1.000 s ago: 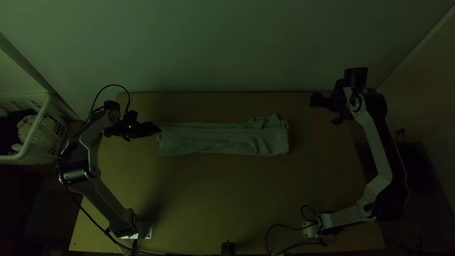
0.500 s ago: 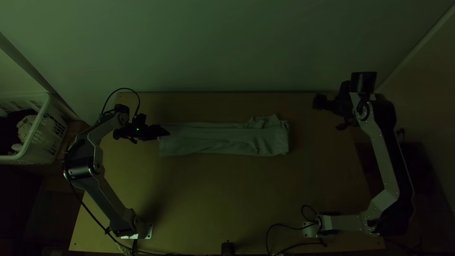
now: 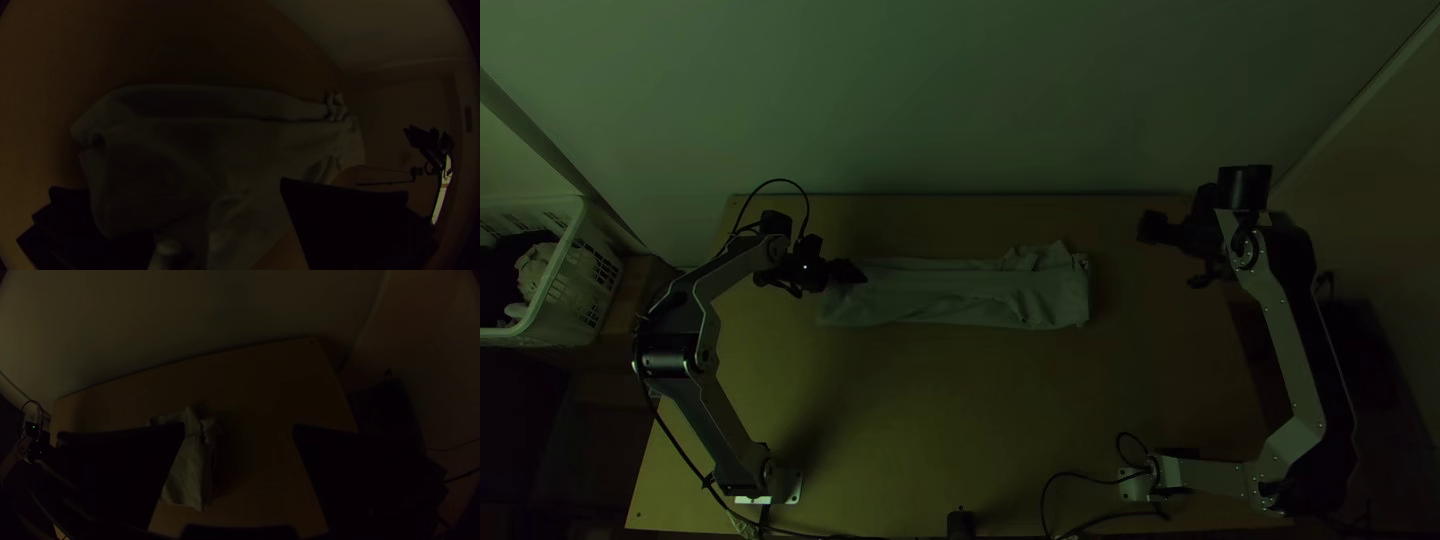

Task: Fold the t-shirt

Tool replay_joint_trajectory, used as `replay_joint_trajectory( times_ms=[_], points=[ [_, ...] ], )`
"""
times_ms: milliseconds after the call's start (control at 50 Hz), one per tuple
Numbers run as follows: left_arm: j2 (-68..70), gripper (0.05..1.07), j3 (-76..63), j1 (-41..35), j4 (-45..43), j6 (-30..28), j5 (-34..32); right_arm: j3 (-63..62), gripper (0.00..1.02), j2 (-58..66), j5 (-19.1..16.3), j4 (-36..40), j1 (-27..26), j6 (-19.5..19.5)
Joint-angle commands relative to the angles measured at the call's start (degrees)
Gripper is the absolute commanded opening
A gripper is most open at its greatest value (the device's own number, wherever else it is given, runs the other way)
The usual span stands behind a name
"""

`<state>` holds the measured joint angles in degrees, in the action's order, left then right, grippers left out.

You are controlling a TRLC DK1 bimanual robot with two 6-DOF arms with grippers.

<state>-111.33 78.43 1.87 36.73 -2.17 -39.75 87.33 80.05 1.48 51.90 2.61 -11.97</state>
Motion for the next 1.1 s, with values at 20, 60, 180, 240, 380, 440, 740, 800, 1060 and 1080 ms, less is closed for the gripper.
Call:
replay_joint_trajectory(
  times_ms=[20, 60, 180, 240, 380, 440, 740, 800, 1060, 1080],
  points=[
    [-4.34, 0.91, -3.81, -3.19, -0.61, 3.49, 6.96, -2.16, 0.99, -2.18, -0.33, 0.31, 0.38, -0.87],
    [-4.34, 0.72, -3.81, -3.63, -1.22, 5.34, 8.81, -2.51, 0.99, -2.53, -0.33, 0.22, 0.46, -0.95],
    [-3.02, 0.08, -4.52, -3.89, -3.24, 7.62, 10.3, -4.1, 0.99, -3.76, -0.33, -0.31, 0.46, -0.95],
    [-2.31, 0.08, -4.61, -3.89, -3.24, 7.62, 11.62, -5.06, 0.99, -4.29, -0.33, -0.57, 0.46, -1.04],
    [-0.12, 0.08, -4.08, -2.66, -2.89, 7.54, 15.31, -7.17, 0.99, -5.26, -0.33, -1.45, 0.38, -1.3],
    [1.2, 0.08, -3.81, -1.69, -2.28, 6.75, 17.6, -7.96, 0.99, -5.7, -0.33, -2.33, 0.38, -1.3],
    [3.75, 0.08, -0.12, 9.12, 3.7, -3.54, 25.51, -9.63, 0.99, -6.05, -0.33, -4.7, 0.02, -1.3],
    [3.84, 0.08, 1.37, 12.02, 4.93, -5.38, 25.68, -10.16, 0.99, -6.14, -0.33, -5.32, -0.06, -1.3],
    [4.72, 0.08, 7.87, 22.04, 9.68, -12.33, 30.08, -13.5, 0.99, -7.01, -0.33, -9.01, -0.24, -1.39],
    [4.8, 0.08, 8.23, 22.48, 10.29, -12.85, 30.61, -13.5, 0.99, -7.01, -0.33, -9.1, -0.24, -1.39]
  ],
)
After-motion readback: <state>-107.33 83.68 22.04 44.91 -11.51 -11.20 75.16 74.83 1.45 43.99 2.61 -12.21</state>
